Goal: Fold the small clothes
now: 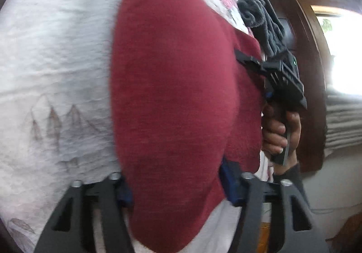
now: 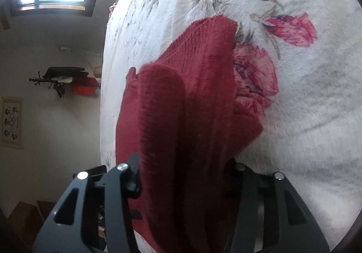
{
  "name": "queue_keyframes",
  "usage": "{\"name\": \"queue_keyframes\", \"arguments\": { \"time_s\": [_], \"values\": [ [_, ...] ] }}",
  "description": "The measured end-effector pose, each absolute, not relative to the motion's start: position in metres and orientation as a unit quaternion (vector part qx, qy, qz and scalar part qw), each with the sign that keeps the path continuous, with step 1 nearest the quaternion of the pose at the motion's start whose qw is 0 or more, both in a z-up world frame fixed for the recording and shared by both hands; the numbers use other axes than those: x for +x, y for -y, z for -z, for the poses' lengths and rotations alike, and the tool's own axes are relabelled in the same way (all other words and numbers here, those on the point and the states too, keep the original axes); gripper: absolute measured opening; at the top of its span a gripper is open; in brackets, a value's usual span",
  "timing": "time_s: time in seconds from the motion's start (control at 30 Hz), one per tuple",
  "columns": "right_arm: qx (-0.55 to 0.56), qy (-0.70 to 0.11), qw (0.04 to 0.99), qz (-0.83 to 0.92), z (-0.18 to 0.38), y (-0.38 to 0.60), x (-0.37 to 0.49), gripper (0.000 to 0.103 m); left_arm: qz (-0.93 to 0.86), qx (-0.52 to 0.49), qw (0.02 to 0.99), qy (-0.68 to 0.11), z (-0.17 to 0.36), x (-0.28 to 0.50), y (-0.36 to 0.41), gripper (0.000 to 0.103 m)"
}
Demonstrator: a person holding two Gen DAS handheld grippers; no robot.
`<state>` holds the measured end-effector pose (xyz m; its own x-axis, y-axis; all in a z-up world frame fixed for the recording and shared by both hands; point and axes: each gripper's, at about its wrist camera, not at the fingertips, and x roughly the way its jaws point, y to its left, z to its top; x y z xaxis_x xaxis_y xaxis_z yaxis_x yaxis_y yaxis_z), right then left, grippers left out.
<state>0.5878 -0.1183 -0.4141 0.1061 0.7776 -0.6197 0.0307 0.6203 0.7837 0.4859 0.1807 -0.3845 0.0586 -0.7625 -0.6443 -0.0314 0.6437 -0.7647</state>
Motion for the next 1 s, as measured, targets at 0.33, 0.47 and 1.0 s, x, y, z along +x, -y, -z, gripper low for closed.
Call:
{"name": "queue_keyframes", "arguments": {
  "time_s": [0.33,0.47,1.0],
  "values": [
    [0.318,-0.581,0.693,-0.285,0.364,0.098,0.574,0.035,0.277,-0.291,0.681,-0.613,0.344,0.48,-0.187,0.033],
    [0.318,-0.567,0.7,-0.295,0.334,0.083,0.562,0.034,0.282,-0.284,0.694,-0.598,0.314,0.469,-0.199,0.032],
    [0.312,-0.587,0.645,-0.376,0.303,-0.035,0.475,0.034,0.228,-0.292,0.728,-0.577,0.275,0.305,-0.319,0.032]
  ]
}}
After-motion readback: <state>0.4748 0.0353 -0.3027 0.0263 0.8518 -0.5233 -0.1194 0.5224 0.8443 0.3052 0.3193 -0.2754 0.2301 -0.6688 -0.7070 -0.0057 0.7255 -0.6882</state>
